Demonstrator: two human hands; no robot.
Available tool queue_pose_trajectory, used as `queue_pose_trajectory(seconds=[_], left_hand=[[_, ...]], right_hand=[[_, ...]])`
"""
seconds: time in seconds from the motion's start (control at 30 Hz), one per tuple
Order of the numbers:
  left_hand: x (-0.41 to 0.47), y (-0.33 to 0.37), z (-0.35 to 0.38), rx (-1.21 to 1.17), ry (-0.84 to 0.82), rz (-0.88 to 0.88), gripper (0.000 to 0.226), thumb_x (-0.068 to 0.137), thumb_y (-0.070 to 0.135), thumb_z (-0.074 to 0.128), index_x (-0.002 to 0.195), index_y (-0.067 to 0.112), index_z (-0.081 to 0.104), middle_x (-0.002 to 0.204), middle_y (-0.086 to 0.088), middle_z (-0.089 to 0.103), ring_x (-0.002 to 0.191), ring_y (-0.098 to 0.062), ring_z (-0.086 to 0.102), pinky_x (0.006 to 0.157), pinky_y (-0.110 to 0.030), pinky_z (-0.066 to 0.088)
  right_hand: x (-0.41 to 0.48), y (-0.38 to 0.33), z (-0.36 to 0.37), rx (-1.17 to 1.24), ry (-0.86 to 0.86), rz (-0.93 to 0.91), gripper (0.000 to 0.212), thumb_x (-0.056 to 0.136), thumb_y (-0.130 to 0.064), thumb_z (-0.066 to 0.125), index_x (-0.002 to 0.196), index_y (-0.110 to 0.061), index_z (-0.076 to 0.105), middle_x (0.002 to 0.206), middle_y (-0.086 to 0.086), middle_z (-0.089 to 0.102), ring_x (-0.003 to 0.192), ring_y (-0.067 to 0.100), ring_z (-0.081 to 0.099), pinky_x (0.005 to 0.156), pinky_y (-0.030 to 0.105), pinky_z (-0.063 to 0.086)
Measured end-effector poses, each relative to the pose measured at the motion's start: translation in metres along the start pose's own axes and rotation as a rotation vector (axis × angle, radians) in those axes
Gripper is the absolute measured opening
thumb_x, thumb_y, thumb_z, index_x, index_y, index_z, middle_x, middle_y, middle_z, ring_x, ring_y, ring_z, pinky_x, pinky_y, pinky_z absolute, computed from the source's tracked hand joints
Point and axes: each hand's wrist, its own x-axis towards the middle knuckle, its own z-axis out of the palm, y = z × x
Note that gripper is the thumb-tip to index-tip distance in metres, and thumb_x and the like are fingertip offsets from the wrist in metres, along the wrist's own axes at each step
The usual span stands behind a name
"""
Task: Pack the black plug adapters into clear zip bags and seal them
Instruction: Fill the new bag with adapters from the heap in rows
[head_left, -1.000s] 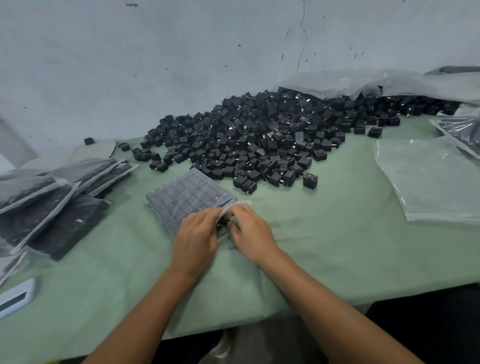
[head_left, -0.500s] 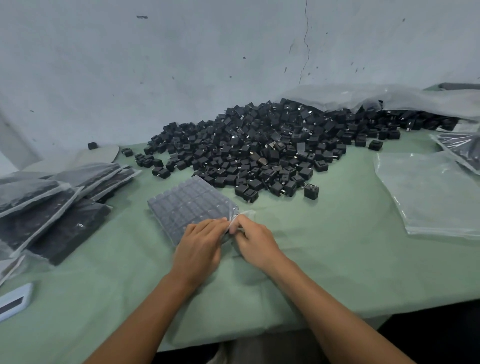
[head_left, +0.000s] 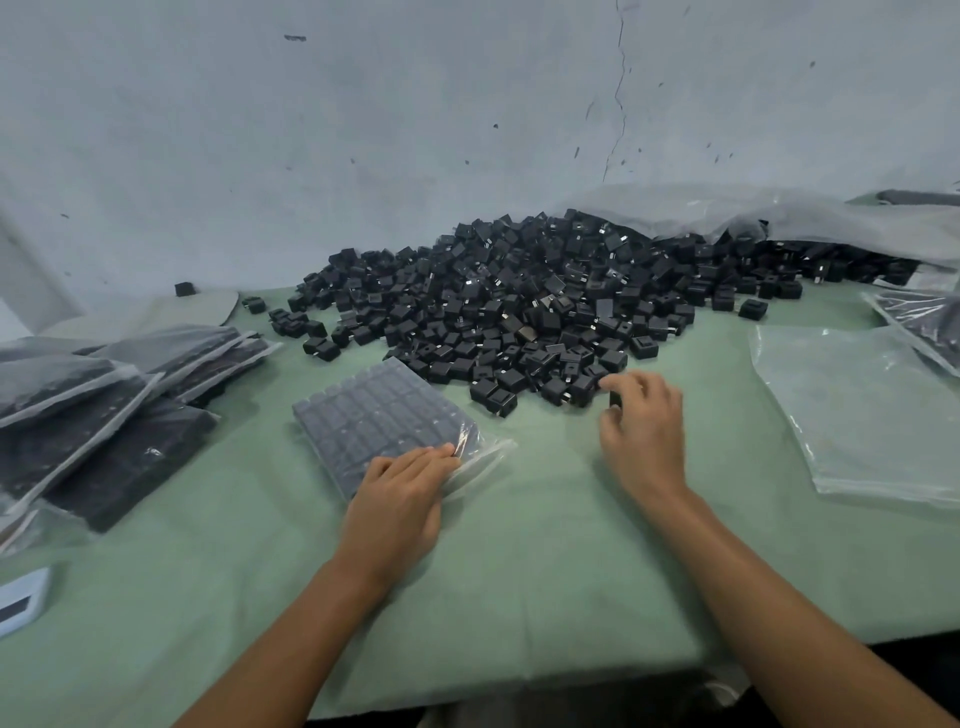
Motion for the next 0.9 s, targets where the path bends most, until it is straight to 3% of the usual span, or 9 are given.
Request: queue_pose_trajectory(seconds=[0.1, 0.17, 0.27, 0.4, 0.6, 0.7, 0.77, 0.83, 0.9], left_hand=[[0.001, -0.001, 0.002, -0.002, 0.019, 0.008, 0.042, 0.078, 0.009, 0.055, 0.114, 0.024, 0.069, 0.129, 0.01, 0.066, 0.114, -0.011, 0.063, 0.083, -0.033, 0.043], [0.0, -0.002, 0.003, -0.004, 0.033, 0.014, 0.044, 0.075, 0.007, 0.059, 0.114, 0.023, 0.069, 0.129, 0.009, 0.066, 0.114, -0.011, 0.063, 0.082, -0.035, 0.045], [-0.001, -0.002, 0.002, -0.003, 0.052, 0.022, 0.043, 0.075, 0.007, 0.059, 0.114, 0.023, 0.07, 0.128, 0.008, 0.066, 0.113, -0.011, 0.064, 0.081, -0.036, 0.046], [0.0, -0.001, 0.002, -0.001, 0.059, 0.019, 0.044, 0.075, 0.007, 0.058, 0.114, 0.024, 0.069, 0.129, 0.009, 0.066, 0.114, -0.011, 0.064, 0.082, -0.035, 0.045], [0.0, 0.001, 0.0, 0.014, 0.065, -0.004, 0.043, 0.075, 0.007, 0.055, 0.112, 0.025, 0.068, 0.126, 0.009, 0.067, 0.111, -0.009, 0.065, 0.081, -0.034, 0.043], [0.008, 0.001, -0.004, 0.004, 0.033, -0.015, 0.034, 0.079, 0.012, 0.053, 0.109, 0.024, 0.064, 0.11, 0.009, 0.071, 0.097, -0.016, 0.067, 0.08, -0.036, 0.043], [0.016, 0.001, -0.007, -0.013, 0.032, -0.022, 0.029, 0.085, 0.017, 0.057, 0.113, 0.022, 0.064, 0.096, 0.006, 0.074, 0.083, -0.023, 0.068, 0.076, -0.038, 0.046], [0.024, 0.002, -0.01, -0.018, 0.068, -0.048, 0.031, 0.09, 0.02, 0.064, 0.121, 0.02, 0.065, 0.092, 0.006, 0.076, 0.075, -0.028, 0.069, 0.07, -0.037, 0.052], [0.033, 0.002, -0.014, -0.007, 0.04, -0.111, 0.03, 0.097, 0.03, 0.058, 0.126, 0.025, 0.063, 0.093, 0.005, 0.077, 0.077, -0.031, 0.069, 0.067, -0.038, 0.053]], right_hand=[[0.01, 0.019, 0.006, -0.075, -0.129, 0.189, 0.052, 0.09, -0.012, 0.054, 0.14, -0.024, 0.048, 0.146, 0.012, 0.043, 0.128, 0.035, 0.038, 0.109, 0.044, 0.034], [0.014, 0.021, 0.012, -0.129, -0.256, 0.234, 0.054, 0.096, -0.02, 0.049, 0.148, -0.032, 0.038, 0.153, 0.006, 0.039, 0.134, 0.033, 0.035, 0.11, 0.045, 0.031], [0.014, 0.023, 0.015, -0.15, -0.282, 0.195, 0.045, 0.097, -0.021, 0.049, 0.14, -0.036, 0.047, 0.14, 0.001, 0.053, 0.124, 0.031, 0.043, 0.102, 0.041, 0.032], [0.011, 0.026, 0.014, -0.092, -0.218, 0.203, 0.035, 0.095, -0.018, 0.051, 0.128, -0.029, 0.055, 0.124, 0.011, 0.06, 0.111, 0.035, 0.048, 0.095, 0.041, 0.035], [0.009, 0.024, 0.013, -0.064, -0.223, 0.199, 0.033, 0.095, -0.039, 0.057, 0.125, -0.027, 0.054, 0.115, 0.007, 0.062, 0.108, 0.031, 0.051, 0.095, 0.042, 0.039], [0.005, 0.01, 0.004, 0.165, -0.199, 0.287, 0.033, 0.085, -0.056, 0.065, 0.099, -0.03, 0.052, 0.094, -0.003, 0.062, 0.091, 0.023, 0.058, 0.081, 0.041, 0.048], [-0.004, -0.007, 0.0, 0.344, -0.191, 0.331, 0.037, 0.08, -0.062, 0.067, 0.088, -0.032, 0.047, 0.092, -0.007, 0.057, 0.084, 0.015, 0.056, 0.072, 0.034, 0.046], [-0.015, -0.029, 0.001, 0.498, -0.219, 0.349, 0.037, 0.077, -0.059, 0.071, 0.086, -0.032, 0.048, 0.092, -0.006, 0.058, 0.079, 0.009, 0.056, 0.068, 0.027, 0.045], [-0.026, -0.051, 0.005, 0.674, -0.287, 0.375, 0.03, 0.077, -0.048, 0.075, 0.091, -0.035, 0.051, 0.091, -0.008, 0.061, 0.073, 0.004, 0.056, 0.066, 0.02, 0.045]])
